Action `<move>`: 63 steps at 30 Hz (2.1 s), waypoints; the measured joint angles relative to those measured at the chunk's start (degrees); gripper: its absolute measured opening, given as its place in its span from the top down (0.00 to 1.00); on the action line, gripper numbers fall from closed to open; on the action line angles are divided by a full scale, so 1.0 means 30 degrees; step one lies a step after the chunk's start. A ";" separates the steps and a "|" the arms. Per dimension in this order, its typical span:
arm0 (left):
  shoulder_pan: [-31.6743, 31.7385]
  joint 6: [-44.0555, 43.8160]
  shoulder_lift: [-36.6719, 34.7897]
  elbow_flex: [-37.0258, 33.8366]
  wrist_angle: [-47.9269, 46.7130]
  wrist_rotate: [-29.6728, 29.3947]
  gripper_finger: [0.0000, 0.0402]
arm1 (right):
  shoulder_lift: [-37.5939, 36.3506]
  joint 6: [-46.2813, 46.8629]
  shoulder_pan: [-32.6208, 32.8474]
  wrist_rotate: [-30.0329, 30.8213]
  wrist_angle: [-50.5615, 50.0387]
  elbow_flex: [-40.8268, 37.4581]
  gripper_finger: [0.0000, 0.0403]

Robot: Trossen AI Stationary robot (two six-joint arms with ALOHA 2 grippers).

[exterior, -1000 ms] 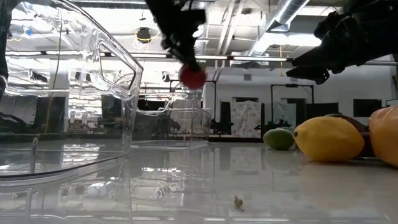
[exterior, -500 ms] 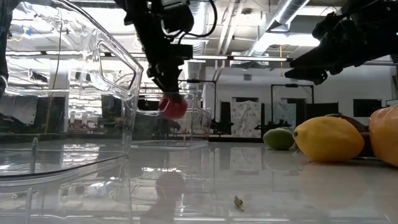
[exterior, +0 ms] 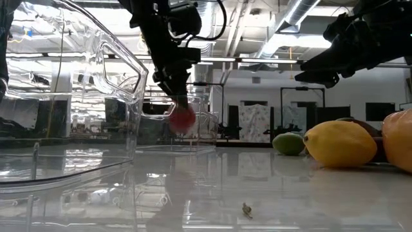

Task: Sort produce into baskets
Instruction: Put the bottom tomato into the top transparent bin, then put the bottom lime into the top transparent bin

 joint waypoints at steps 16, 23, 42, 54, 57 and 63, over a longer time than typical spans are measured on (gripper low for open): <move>-0.1473 0.0327 0.1083 0.1031 0.4350 0.1358 0.24 | 0.0000 -0.0383 -0.0108 -0.0007 0.0115 0.0028 0.31; -0.2868 0.0662 0.4188 0.4329 0.4655 0.2424 0.24 | -0.0077 -0.0576 -0.0617 0.0008 -0.0518 0.0784 0.31; -0.3698 0.4244 1.1664 1.0962 0.5237 0.2955 0.24 | -0.0036 -0.0420 -0.1974 0.0114 -0.5081 0.1476 0.31; -0.3639 0.4704 1.1621 0.8995 0.8680 0.2911 0.28 | -0.0036 -0.0007 -0.1917 0.0114 -0.5030 0.1479 0.31; -0.3602 0.4704 1.1701 0.9011 0.8837 0.2919 0.30 | -0.0036 -0.0001 -0.1916 0.0114 -0.5030 0.1478 0.31; -0.3603 0.4977 1.2915 0.9009 0.9394 0.2993 0.30 | -0.0036 0.0040 -0.1923 0.0114 -0.4935 0.1479 0.31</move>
